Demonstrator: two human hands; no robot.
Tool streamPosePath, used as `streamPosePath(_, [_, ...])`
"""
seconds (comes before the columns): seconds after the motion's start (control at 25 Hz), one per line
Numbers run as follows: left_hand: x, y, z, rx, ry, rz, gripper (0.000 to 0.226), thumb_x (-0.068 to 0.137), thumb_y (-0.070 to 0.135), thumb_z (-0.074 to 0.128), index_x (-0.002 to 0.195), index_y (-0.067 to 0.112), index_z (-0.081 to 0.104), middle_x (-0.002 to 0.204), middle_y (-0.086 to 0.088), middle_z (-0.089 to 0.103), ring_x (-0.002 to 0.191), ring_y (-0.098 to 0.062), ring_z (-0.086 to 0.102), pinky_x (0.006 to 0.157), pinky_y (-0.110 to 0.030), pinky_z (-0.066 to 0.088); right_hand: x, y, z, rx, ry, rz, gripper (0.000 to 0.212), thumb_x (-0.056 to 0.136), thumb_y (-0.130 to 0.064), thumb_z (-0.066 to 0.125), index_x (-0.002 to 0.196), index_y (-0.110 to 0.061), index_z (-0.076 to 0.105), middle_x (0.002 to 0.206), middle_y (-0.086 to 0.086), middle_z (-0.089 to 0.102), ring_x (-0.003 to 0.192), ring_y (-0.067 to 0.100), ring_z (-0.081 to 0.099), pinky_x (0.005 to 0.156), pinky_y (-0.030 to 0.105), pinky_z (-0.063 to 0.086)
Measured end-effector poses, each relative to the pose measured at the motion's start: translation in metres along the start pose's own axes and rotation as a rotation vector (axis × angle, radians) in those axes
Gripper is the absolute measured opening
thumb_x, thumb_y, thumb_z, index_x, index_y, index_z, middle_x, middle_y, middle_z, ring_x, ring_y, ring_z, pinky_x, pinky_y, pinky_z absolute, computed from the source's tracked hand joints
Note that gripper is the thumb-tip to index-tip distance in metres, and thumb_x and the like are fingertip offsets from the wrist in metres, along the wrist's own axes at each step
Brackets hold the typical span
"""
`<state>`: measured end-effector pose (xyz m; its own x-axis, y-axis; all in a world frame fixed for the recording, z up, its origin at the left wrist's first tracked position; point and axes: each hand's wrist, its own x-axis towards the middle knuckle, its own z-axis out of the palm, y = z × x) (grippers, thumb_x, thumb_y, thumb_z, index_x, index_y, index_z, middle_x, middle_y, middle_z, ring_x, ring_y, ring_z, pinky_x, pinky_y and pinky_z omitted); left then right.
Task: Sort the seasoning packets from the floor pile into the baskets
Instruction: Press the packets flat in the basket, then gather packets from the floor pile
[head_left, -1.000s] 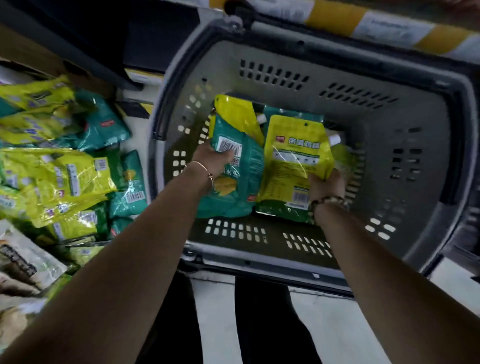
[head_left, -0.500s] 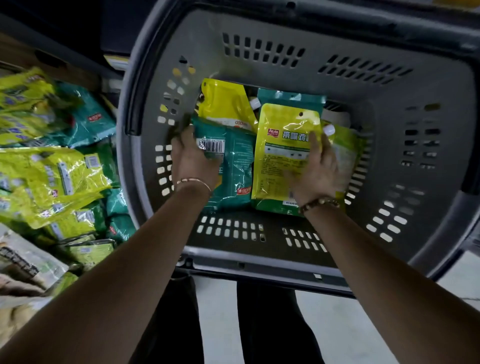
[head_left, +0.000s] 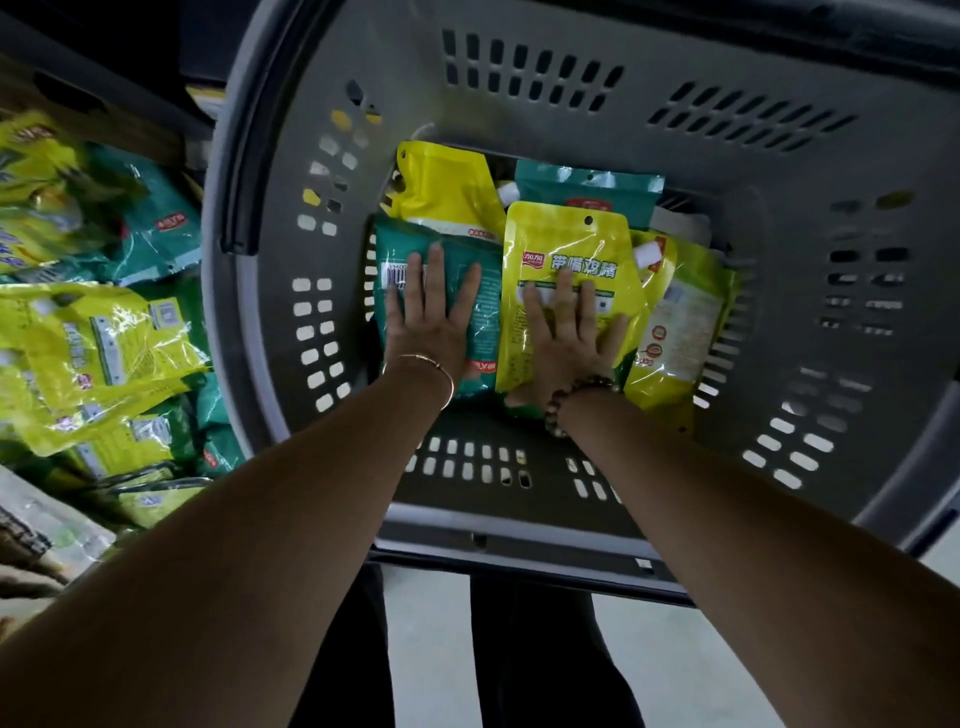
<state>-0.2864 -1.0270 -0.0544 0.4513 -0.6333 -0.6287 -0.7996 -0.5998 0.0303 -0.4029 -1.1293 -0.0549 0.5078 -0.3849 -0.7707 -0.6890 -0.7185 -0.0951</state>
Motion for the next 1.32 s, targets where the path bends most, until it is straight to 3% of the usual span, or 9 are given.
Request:
streamPosePath(0.24, [0.001,-0.002,-0.007,-0.013,-0.054,0.026,0.117,0.075,0.058,0.064,0.145,0.021,-0.021,0.152,-0.023,-0.022,0.141,-0.042,-0.015,0.112,-0.057,0.001,-0.001,-0.002,0.0,-0.006,0.026,0.022,0.136,0.058,-0.057,0.077,0.139,-0.033,-0.03,0.136,0.0,-0.049,0.135,0.032,-0.032,0.097,0.06,-0.021])
streamPosePath(0.4, [-0.01,-0.009,-0.04,-0.212,-0.097,0.046,0.097,0.086,0.045,0.06,0.149,0.018,-0.01,0.155,-0.016,-0.018,0.143,-0.033,-0.012,0.116,-0.047,0.004,-0.016,-0.002,-0.028,0.127,0.093,-0.01,0.092,0.077,-0.045,0.07,0.147,-0.029,0.013,0.156,0.005,-0.016,0.144,0.03,-0.009,0.112,0.055,0.001])
streamPosePath(0.48, [-0.024,-0.012,-0.061,-0.424,-0.016,0.025,0.083,0.09,0.033,0.056,0.15,0.015,0.0,0.157,-0.015,-0.004,0.145,-0.029,-0.002,0.116,-0.04,0.009,-0.029,-0.005,-0.045,0.216,0.219,-0.017,0.072,0.084,-0.039,0.063,0.145,-0.025,0.027,0.158,0.006,-0.003,0.144,0.029,0.003,0.115,0.052,0.009])
streamPosePath(0.64, [-0.079,-0.023,-0.105,-0.919,0.229,0.003,0.058,0.09,0.02,0.057,0.142,0.011,0.033,0.144,-0.015,0.034,0.131,-0.03,0.037,0.105,-0.031,0.031,-0.06,-0.023,-0.085,0.332,0.477,-0.145,0.061,0.086,-0.024,0.064,0.141,-0.015,0.039,0.154,0.009,0.022,0.141,0.03,0.021,0.111,0.049,0.025])
streamPosePath(0.76, [-0.13,-0.055,-0.124,-1.022,0.457,-0.09,0.042,0.088,0.018,0.059,0.128,0.011,0.051,0.128,-0.012,0.052,0.112,-0.027,0.052,0.088,-0.027,0.037,-0.091,-0.057,-0.113,0.4,0.588,-0.226,0.059,0.084,-0.017,0.068,0.137,-0.009,0.044,0.146,0.012,0.037,0.134,0.031,0.036,0.107,0.041,0.034])
streamPosePath(0.96, [-0.205,-0.144,-0.121,-1.145,0.581,-0.345,0.036,0.089,0.017,0.06,0.124,0.012,0.054,0.123,-0.009,0.055,0.106,-0.025,0.056,0.084,-0.03,0.044,-0.146,-0.162,-0.143,0.406,0.682,-0.515,0.05,0.079,-0.007,0.066,0.125,0.005,0.052,0.127,0.025,0.053,0.116,0.026,0.049,0.095,0.014,0.031])
streamPosePath(1.08, [-0.242,-0.2,-0.101,-1.159,0.563,-0.481,0.039,0.089,0.018,0.058,0.127,0.015,0.052,0.127,-0.006,0.053,0.111,-0.024,0.055,0.088,-0.033,0.045,-0.158,-0.234,-0.142,0.368,0.535,-0.599,0.05,0.079,-0.002,0.068,0.126,0.001,0.052,0.127,0.021,0.054,0.113,0.026,0.052,0.091,0.012,0.031])
streamPosePath(1.2, [-0.272,-0.253,-0.071,-1.173,0.529,-0.62,0.038,0.089,0.019,0.057,0.126,0.016,0.052,0.126,-0.005,0.053,0.109,-0.025,0.056,0.084,-0.034,0.046,-0.151,-0.304,-0.125,0.302,0.341,-0.571,0.051,0.083,-0.008,0.064,0.132,-0.011,0.05,0.132,0.011,0.052,0.119,0.025,0.05,0.094,0.023,0.036])
streamPosePath(1.32, [-0.288,-0.292,-0.038,-1.185,0.442,-0.736,0.037,0.09,0.023,0.055,0.128,0.02,0.051,0.125,-0.006,0.052,0.106,-0.025,0.055,0.079,-0.031,0.044,-0.132,-0.361,-0.103,0.198,0.27,-0.563,0.049,0.085,-0.011,0.062,0.132,-0.013,0.05,0.132,0.012,0.052,0.118,0.027,0.05,0.089,0.024,0.035])
